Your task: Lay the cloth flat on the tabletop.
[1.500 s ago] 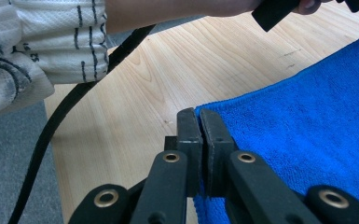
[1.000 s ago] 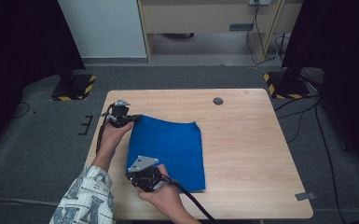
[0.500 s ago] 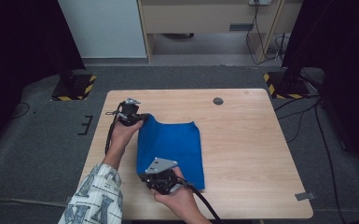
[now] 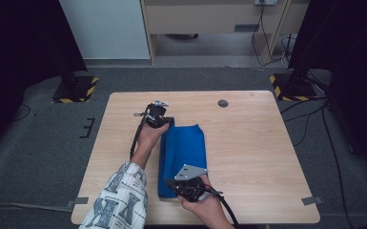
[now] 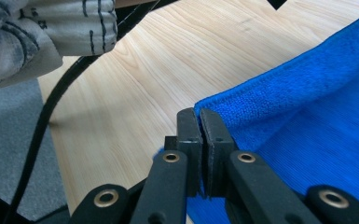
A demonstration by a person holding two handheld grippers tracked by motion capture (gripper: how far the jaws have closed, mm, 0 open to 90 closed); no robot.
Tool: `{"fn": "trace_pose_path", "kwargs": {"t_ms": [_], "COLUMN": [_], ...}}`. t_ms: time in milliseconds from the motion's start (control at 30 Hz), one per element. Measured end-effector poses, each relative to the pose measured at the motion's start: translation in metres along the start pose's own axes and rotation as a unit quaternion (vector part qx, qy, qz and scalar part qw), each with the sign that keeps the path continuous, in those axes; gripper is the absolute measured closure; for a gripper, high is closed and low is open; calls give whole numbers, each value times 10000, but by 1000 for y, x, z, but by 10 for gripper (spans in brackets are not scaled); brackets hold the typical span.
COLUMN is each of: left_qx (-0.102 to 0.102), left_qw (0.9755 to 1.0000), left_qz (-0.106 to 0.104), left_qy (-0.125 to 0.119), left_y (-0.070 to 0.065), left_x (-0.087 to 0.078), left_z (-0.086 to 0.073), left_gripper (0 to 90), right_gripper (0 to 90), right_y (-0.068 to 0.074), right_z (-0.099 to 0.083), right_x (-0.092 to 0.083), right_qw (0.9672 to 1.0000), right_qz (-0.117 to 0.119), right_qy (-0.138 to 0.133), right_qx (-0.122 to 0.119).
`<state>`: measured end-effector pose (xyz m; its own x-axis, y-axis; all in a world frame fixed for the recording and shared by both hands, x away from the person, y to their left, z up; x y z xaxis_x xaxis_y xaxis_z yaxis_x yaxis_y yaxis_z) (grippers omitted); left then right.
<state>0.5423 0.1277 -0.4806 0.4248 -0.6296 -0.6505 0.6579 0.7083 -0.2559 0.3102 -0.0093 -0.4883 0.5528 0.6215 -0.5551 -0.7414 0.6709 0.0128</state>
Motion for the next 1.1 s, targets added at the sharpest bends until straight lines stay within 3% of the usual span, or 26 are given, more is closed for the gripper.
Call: {"fn": "trace_pose_path", "kwargs": {"t_ms": [133, 400, 700, 967, 1100], "left_qx": [23, -49, -29, -78, -8], "left_qw": [10000, 9999, 9995, 9994, 9995], "left_qz": [-36, -71, -182, -228, -245], "left_qy": [-58, -112, -238, -250, -213], "left_y": [-9, -16, -25, -33, -39], "left_x": [10, 22, 24, 31, 36], "left_z": [4, 6, 10, 13, 15], "left_gripper": [857, 857, 858, 857, 857], "right_gripper": [879, 879, 879, 879, 879], "right_y": [-10, -21, -33, -41, -44], "right_z": [-6, -21, -30, -38, -42], "right_x": [-6, -12, -21, -27, -30], "right_qw": [9999, 9996, 9992, 9989, 9987], "right_qz": [-95, -141, -161, -235, -269], "right_qy": [37, 206, 220, 256, 282], "right_qx": [110, 94, 304, 312, 316]}}
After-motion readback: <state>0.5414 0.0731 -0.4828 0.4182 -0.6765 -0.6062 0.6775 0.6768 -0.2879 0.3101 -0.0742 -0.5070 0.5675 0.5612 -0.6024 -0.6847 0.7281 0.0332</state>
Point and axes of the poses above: each handheld gripper's, and its own axes: x roughly forward along the jaws, z roughly out of its top, y roughly to its left, the point moved 2 cm from there along x, roughly forward along the jaws, and after that the axes turned 12 degrees about -z, right-handed, at the moved point
